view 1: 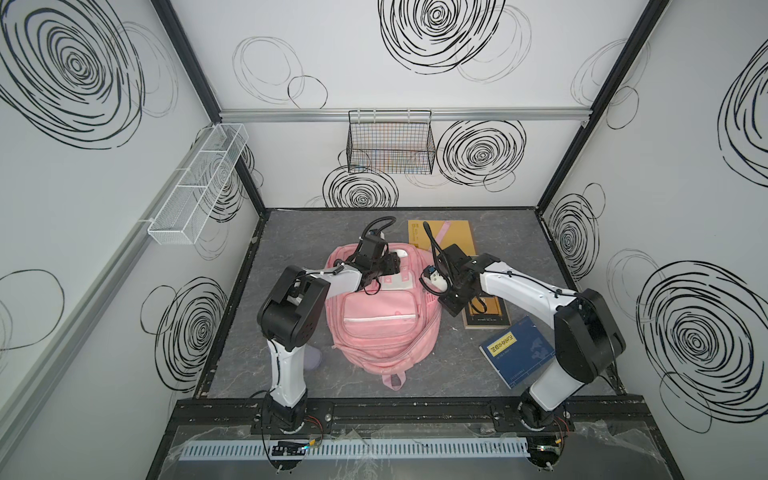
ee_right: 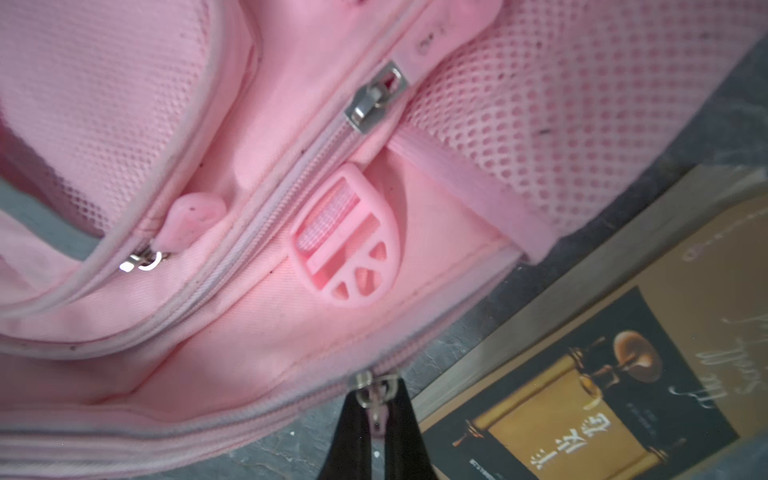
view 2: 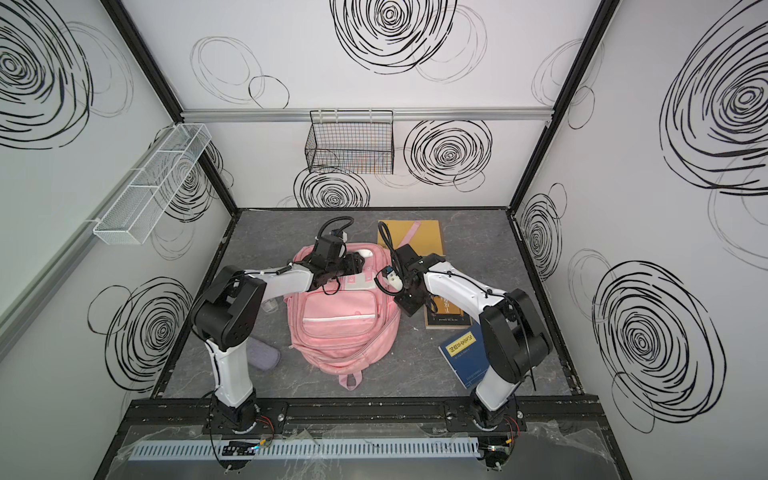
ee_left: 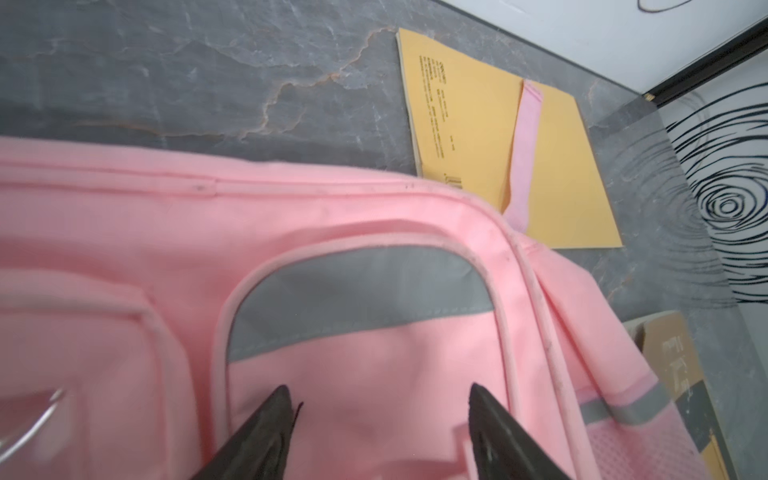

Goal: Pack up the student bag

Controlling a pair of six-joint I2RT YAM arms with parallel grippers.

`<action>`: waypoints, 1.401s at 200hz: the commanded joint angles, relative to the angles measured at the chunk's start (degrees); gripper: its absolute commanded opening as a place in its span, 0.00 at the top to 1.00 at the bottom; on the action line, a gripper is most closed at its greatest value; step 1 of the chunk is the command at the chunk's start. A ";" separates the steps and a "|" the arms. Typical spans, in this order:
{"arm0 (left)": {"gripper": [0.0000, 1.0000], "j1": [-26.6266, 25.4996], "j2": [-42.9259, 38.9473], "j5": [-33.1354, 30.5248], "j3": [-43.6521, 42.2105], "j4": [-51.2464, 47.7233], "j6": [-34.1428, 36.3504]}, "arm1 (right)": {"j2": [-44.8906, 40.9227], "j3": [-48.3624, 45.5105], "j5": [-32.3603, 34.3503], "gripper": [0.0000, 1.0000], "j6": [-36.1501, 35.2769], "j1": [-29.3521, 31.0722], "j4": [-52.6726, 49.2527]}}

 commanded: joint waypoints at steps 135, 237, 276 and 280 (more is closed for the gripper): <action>0.26 -22.32 -33.24 -10.70 -12.44 -5.40 50.06 | -22.18 -18.14 -19.96 0.53 20.73 -24.15 18.96; 0.15 -43.01 -0.88 -28.07 14.45 -27.33 66.61 | -45.83 -29.01 -23.15 0.55 25.10 -36.44 27.88; 0.14 -42.08 7.17 -31.25 22.24 -32.72 67.07 | -49.09 -30.36 -26.22 0.56 25.63 -36.34 27.87; 0.14 -41.95 7.89 -31.43 22.94 -33.12 67.13 | -49.26 -30.44 -26.60 0.56 25.82 -36.35 28.01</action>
